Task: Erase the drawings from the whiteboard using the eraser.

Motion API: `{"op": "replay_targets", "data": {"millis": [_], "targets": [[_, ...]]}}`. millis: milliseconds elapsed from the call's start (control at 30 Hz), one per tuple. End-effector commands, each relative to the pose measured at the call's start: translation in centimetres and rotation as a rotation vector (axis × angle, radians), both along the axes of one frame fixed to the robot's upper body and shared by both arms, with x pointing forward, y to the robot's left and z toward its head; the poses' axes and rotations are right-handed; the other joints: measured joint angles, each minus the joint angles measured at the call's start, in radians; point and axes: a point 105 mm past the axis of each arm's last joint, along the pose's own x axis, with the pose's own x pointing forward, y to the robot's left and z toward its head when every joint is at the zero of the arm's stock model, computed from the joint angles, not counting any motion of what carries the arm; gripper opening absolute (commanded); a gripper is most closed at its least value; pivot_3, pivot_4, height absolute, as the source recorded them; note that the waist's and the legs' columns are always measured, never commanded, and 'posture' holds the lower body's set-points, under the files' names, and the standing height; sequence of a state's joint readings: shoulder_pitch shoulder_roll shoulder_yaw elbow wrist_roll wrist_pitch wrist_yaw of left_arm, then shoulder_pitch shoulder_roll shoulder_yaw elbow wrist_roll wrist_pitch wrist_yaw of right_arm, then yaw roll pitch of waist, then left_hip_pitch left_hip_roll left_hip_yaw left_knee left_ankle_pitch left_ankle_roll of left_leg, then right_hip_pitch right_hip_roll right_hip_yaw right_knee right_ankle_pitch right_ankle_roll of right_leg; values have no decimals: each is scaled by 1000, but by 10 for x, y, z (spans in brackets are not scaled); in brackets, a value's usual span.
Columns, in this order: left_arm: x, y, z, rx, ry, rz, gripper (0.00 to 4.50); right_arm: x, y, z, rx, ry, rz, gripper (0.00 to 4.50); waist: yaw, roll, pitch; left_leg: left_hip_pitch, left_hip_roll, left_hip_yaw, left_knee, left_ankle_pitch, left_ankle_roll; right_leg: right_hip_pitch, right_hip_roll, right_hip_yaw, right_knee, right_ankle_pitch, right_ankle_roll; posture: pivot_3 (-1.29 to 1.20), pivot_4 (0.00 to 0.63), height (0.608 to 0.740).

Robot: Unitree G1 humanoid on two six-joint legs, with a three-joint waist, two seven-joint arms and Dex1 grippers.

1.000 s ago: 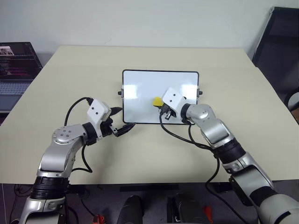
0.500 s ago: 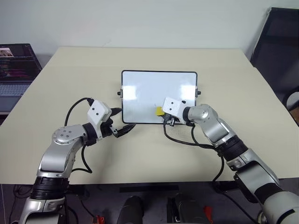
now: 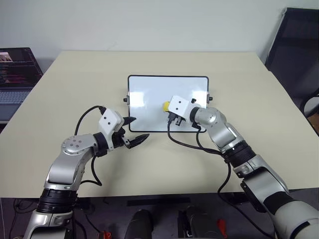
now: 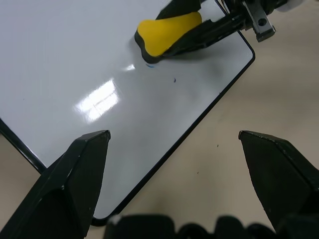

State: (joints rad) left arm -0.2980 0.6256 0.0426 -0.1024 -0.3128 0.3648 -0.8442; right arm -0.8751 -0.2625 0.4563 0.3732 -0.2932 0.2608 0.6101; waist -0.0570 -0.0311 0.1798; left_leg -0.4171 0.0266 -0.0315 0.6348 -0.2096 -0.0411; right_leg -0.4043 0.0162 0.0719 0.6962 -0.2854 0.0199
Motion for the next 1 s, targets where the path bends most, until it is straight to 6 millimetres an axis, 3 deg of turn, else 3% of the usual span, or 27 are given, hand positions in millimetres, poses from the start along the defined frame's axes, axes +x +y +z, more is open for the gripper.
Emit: {"op": "replay_targets", "data": {"millis": [33, 200, 433, 567, 833, 1000], "targets": [[-3, -2, 12, 1, -45, -15, 4500, -2, -2, -10, -47, 3, 9, 1089, 0, 0, 0, 0, 0, 0, 0, 0, 0, 0, 0, 0, 0, 0, 0, 0, 150, 740], [-5, -3, 11, -1, -40, -18, 4500, 18, -9, 17, 1, -134, -84, 1088, 0, 0, 0, 0, 0, 1, 1, 0, 0, 0, 0, 0, 0, 0, 0, 0, 150, 740], [-10, -3, 8, 13, -11, -39, 4500, -8, -10, -26, -146, 28, 70, 1088, 3, 0, 0, 0, 0, 0, 2, 1, 0, 1, 0, 0, 0, 0, 1, 0, 150, 740], [-12, -3, 8, 17, -2, -48, 4500, -19, -17, -39, -195, 57, 92, 1088, 2, 0, 0, 0, 0, 0, 2, 1, 0, 1, 0, 0, 0, 0, 1, 0, 150, 740], [-13, -5, 9, 17, 5, -62, 4500, 12, -26, 8, -78, -154, -76, 1087, 1, 0, 0, 0, 1, 0, 5, 1, 0, 1, 0, 0, 2, -2, 3, 0, 150, 740], [-14, -5, 8, 15, 6, -64, 4500, 10, -31, 2, -123, -134, -51, 1087, 5, 0, 0, 0, 0, 0, 7, 1, 0, 2, 0, 0, 1, -2, 3, 0, 150, 740]]}}
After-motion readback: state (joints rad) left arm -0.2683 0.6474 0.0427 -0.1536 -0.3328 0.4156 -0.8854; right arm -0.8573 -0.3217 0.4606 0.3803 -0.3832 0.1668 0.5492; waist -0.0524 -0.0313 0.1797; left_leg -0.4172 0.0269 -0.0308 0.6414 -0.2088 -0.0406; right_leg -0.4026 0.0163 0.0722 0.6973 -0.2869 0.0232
